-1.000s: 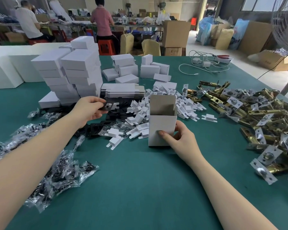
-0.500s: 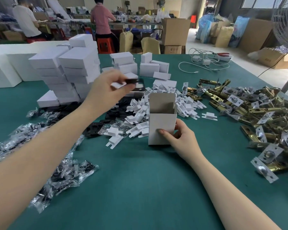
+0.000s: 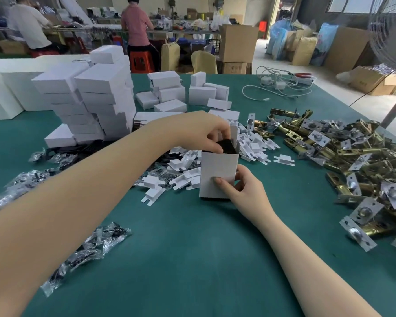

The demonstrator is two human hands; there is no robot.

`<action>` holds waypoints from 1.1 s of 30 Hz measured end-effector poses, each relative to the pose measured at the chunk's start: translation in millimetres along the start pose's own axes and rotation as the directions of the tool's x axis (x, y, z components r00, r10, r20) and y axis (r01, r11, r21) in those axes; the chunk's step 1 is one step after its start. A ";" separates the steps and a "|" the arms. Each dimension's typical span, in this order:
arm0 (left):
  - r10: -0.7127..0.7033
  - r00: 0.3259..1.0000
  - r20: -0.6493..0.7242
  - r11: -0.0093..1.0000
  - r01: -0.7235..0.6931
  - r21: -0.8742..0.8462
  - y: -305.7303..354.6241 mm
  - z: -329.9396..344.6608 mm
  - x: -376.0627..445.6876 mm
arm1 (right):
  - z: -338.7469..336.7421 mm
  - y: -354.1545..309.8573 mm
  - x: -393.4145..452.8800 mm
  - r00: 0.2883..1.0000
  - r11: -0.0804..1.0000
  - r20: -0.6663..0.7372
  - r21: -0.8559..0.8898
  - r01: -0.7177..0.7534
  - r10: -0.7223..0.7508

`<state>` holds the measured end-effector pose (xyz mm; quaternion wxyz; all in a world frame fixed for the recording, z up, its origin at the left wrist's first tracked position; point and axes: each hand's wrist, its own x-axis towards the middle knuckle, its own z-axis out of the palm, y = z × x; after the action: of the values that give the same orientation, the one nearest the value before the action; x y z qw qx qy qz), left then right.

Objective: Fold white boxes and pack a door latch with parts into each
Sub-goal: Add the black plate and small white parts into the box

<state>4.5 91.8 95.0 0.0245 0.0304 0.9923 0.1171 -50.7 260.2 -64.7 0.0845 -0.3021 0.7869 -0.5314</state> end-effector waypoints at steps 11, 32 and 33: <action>0.070 0.951 -0.302 0.997 -0.053 0.064 1.9 29.4 -20.9 | 0.4 -0.5 0.3 1.000 1.000 0.005 0.006 -0.009 0.009; -0.751 0.658 -0.051 0.647 0.749 0.138 -131.5 69.7 -182.7 | 0.1 -0.6 -3.6 1.000 1.000 0.023 -0.020 0.022 -0.022; -0.757 0.651 -0.051 0.643 0.757 0.116 -132.0 69.1 -182.8 | -0.1 -1.0 -3.6 1.000 1.000 0.022 -0.020 0.020 -0.020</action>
<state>183.4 -32.5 4.7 0.0703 -0.3852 0.9195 0.0331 -47.4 262.0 -64.5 0.0846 -0.3166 0.7881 -0.5210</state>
